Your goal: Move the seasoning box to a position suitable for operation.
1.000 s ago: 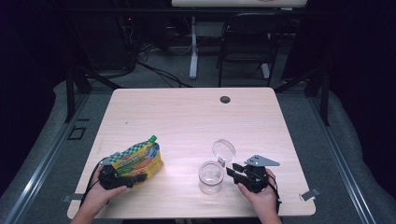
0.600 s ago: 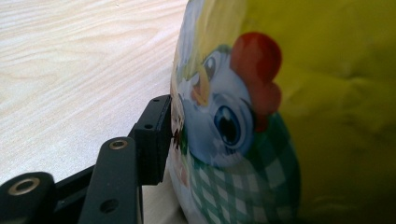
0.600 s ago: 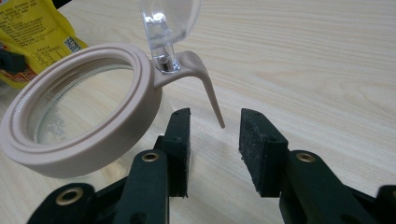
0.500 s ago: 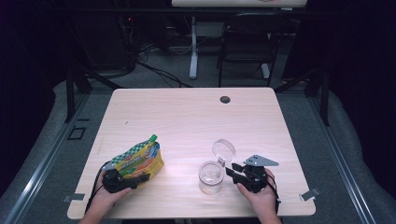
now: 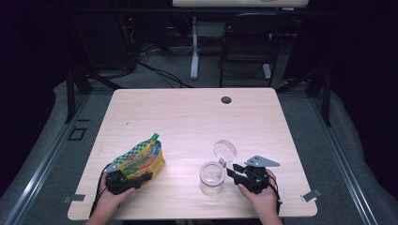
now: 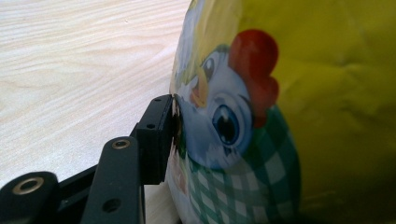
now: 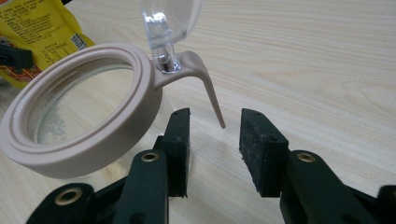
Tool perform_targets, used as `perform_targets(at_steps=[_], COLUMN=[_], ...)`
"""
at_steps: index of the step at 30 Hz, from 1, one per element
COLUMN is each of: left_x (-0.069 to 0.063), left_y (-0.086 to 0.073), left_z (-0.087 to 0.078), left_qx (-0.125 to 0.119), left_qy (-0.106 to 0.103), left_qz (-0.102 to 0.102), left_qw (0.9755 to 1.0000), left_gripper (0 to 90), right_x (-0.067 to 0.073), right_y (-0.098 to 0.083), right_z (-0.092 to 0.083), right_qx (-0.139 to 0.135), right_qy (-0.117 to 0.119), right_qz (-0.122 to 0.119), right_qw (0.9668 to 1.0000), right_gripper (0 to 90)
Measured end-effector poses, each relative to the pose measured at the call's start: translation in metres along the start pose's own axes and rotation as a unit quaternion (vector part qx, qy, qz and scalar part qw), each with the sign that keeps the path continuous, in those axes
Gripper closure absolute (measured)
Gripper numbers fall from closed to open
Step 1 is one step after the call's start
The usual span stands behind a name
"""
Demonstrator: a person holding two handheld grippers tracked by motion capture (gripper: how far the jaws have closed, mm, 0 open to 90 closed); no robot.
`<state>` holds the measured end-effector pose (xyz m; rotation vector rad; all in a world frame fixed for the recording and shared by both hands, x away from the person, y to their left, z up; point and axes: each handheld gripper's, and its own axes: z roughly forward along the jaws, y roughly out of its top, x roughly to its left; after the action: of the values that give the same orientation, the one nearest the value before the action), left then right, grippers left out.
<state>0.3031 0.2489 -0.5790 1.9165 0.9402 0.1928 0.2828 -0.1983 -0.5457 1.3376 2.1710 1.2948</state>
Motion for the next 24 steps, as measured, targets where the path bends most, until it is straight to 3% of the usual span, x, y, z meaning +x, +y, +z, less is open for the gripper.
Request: perform_targets(at_steps=[5, 11, 24], left_x=[-0.0005, -0.0008, 0.0002], left_y=[0.0000, 0.0005, 0.0009], left_z=[0.0004, 0.0011, 0.0025], left_qx=[-0.005, -0.025, -0.024], left_qy=[0.001, 0.004, -0.002], left_qz=[-0.002, -0.009, -0.020], left_qw=[1.0000, 0.9996, 0.9995], left_gripper=[50.0, 42.0, 48.7], right_x=[0.0000, -0.0004, 0.0001], right_y=[-0.0001, -0.0002, -0.0006], right_z=[0.0000, 0.0000, 0.0010], right_qx=[0.000, 0.002, 0.003], right_qy=[0.000, 0.001, 0.000], right_qz=[0.000, 0.000, 0.001], right_qw=[1.0000, 1.0000, 1.0000], right_gripper=[63.4, 63.3, 63.1])
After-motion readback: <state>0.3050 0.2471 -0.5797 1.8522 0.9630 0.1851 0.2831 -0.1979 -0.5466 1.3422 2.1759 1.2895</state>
